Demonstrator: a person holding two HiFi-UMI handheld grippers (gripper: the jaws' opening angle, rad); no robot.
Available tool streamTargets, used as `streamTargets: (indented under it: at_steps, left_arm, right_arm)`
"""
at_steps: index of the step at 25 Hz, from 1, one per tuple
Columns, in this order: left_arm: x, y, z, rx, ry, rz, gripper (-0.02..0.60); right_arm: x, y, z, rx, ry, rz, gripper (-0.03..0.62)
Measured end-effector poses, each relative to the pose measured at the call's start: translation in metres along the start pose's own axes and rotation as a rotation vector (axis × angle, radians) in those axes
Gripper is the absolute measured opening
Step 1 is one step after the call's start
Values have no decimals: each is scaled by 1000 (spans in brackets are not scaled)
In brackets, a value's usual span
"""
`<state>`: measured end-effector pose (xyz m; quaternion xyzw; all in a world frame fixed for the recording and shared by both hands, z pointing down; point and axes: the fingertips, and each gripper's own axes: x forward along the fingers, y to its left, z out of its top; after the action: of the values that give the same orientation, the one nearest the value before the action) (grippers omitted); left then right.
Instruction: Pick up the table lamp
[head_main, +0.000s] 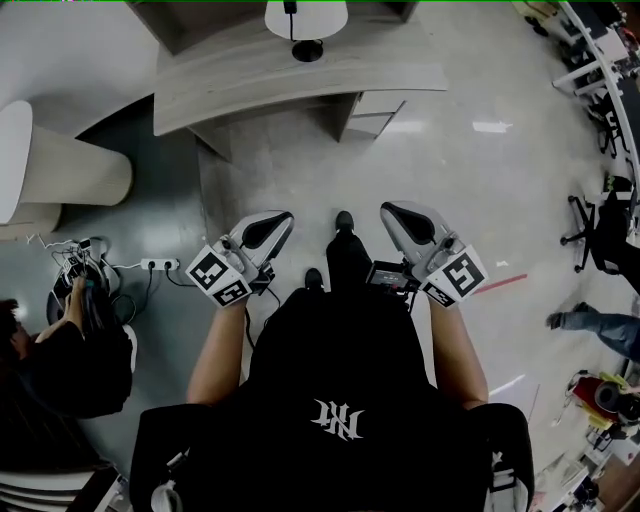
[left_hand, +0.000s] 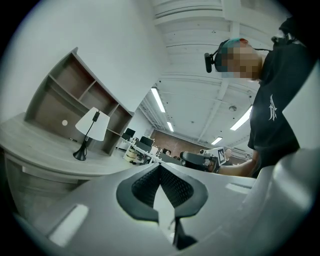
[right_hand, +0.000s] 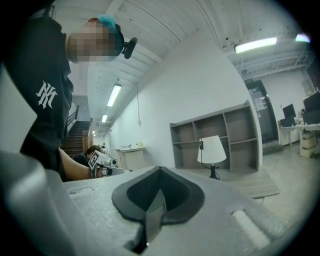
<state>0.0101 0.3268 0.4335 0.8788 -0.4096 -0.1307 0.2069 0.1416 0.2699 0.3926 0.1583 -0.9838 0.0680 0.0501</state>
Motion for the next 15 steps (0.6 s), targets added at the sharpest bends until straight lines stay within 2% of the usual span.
streamTargets:
  at_steps: [7, 15]
  left_arm:
    - [70, 27, 40, 53, 30, 22, 3]
    - [134, 78, 86, 97, 13, 102, 3]
  right_arm:
    - [20, -81, 28, 12, -70, 28, 2]
    - [42, -176, 57, 0, -105, 77, 2]
